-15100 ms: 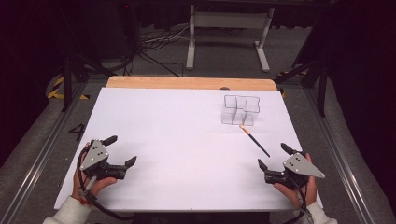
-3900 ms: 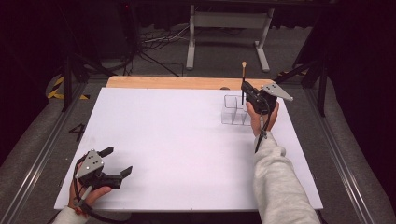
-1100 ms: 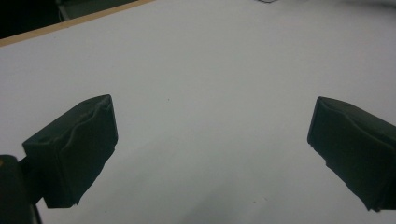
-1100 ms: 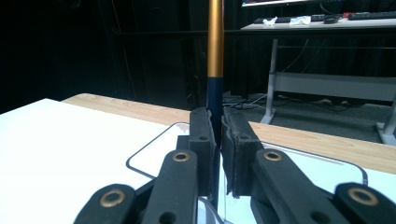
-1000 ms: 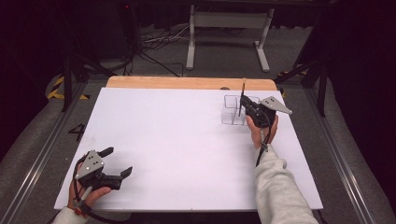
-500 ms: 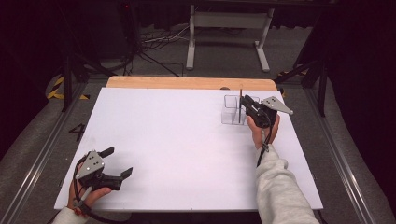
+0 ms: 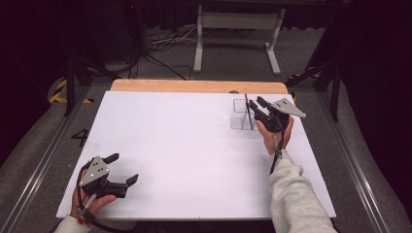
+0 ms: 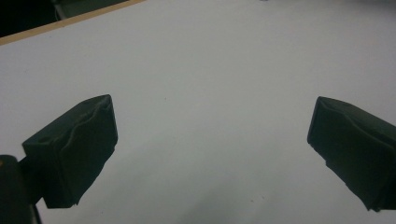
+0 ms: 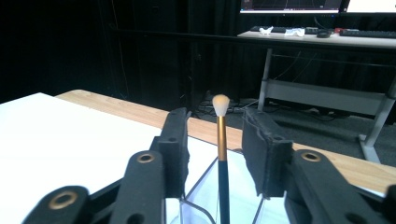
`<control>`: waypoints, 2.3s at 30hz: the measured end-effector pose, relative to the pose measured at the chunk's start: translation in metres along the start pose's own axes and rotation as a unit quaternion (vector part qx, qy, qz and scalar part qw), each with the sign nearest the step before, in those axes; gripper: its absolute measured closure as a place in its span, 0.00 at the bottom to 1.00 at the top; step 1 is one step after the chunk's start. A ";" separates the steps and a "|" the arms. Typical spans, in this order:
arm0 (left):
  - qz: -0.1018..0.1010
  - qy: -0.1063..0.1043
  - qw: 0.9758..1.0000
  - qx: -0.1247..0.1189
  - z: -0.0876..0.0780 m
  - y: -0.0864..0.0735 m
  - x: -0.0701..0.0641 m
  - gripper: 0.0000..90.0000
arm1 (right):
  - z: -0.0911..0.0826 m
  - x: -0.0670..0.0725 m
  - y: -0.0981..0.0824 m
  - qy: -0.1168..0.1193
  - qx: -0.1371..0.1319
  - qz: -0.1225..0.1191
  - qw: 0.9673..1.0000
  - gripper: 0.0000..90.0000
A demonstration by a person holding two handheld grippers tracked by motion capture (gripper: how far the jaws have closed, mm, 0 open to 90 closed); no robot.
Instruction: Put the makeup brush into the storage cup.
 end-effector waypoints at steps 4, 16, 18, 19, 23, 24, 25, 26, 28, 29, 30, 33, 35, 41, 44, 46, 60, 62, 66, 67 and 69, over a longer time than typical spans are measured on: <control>0.001 0.000 1.000 -0.001 0.000 0.000 0.001 0.02 | -0.004 0.004 0.005 0.004 -0.003 -0.007 1.000 0.58; 0.002 0.001 1.000 0.001 0.000 0.000 0.000 0.02 | -0.014 0.008 0.014 0.000 -0.010 -0.028 1.000 0.35; 0.001 0.001 1.000 0.001 0.000 0.000 0.000 0.02 | -0.015 0.009 0.014 0.002 -0.008 -0.031 0.999 0.32; 0.001 0.000 1.000 0.001 0.000 0.000 0.000 0.02 | -0.015 0.009 0.014 0.004 -0.008 -0.031 0.999 0.30; 0.002 -0.001 1.000 0.002 0.000 0.000 0.000 0.02 | -0.018 0.009 0.015 -0.003 -0.010 -0.035 0.999 0.25; 0.002 -0.001 1.000 0.002 0.000 0.000 0.000 0.02 | -0.019 0.009 0.015 -0.008 -0.012 -0.036 0.999 0.23; 0.003 -0.001 1.000 0.003 0.000 0.000 0.000 0.02 | -0.019 0.009 0.015 -0.010 -0.011 -0.035 0.999 0.22; 0.003 -0.001 1.000 0.002 0.000 0.000 0.000 0.02 | -0.020 0.009 0.015 -0.011 -0.011 -0.035 0.999 0.20; 0.001 -0.001 1.000 0.002 0.000 0.000 0.000 0.02 | -0.021 0.009 0.015 -0.012 -0.011 -0.036 0.999 0.16; 0.001 -0.001 1.000 0.002 0.000 0.000 0.000 0.02 | -0.021 0.010 0.014 -0.008 -0.010 -0.034 0.999 0.14; 0.001 -0.001 1.000 0.002 0.000 0.000 0.000 0.02 | -0.021 0.010 0.014 -0.008 -0.010 -0.034 0.999 0.14; 0.002 0.000 1.000 0.003 0.000 0.000 0.000 0.02 | -0.024 0.012 0.012 -0.008 -0.011 -0.034 0.999 0.11; 0.001 -0.001 1.000 0.003 0.000 0.000 0.000 0.02 | -0.024 0.013 0.012 -0.005 -0.009 -0.032 0.999 0.09; 0.003 -0.001 1.000 0.003 0.000 -0.001 0.000 0.02 | -0.027 0.014 0.010 -0.004 -0.002 -0.039 0.999 0.08; 0.004 0.000 1.000 0.003 0.000 0.000 0.000 0.02 | -0.029 0.015 0.008 -0.007 0.001 -0.042 0.999 0.08; 0.004 0.001 1.000 0.004 -0.001 0.000 0.000 0.02 | -0.031 0.015 0.007 -0.008 0.002 -0.044 0.999 0.08; 0.006 0.003 1.000 0.004 0.000 0.000 0.000 0.02 | -0.043 0.018 0.005 0.002 0.005 -0.055 0.998 0.09; 0.006 0.003 1.000 0.005 0.000 0.000 0.000 0.02 | -0.045 0.019 0.004 0.008 0.005 -0.057 0.998 0.09; 0.004 0.003 1.000 0.006 0.000 0.000 0.000 0.02 | -0.047 0.020 0.003 0.009 0.006 -0.062 0.998 0.09; 0.006 0.003 1.000 0.006 0.000 0.000 0.000 0.02 | -0.049 0.020 0.003 0.009 0.007 -0.063 0.998 0.09; 0.007 0.003 1.000 0.005 0.000 0.000 0.000 0.02 | -0.050 0.021 0.002 0.011 0.008 -0.062 0.998 0.09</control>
Point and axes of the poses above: each handheld gripper's, and its own axes: z roughly forward along the jaws, y roughly out of its top, x roughly to its left, the point moved 7 cm from there along z, roughly forward along the jaws, and after that the axes turned 12 degrees about z, right-handed, at the moved point
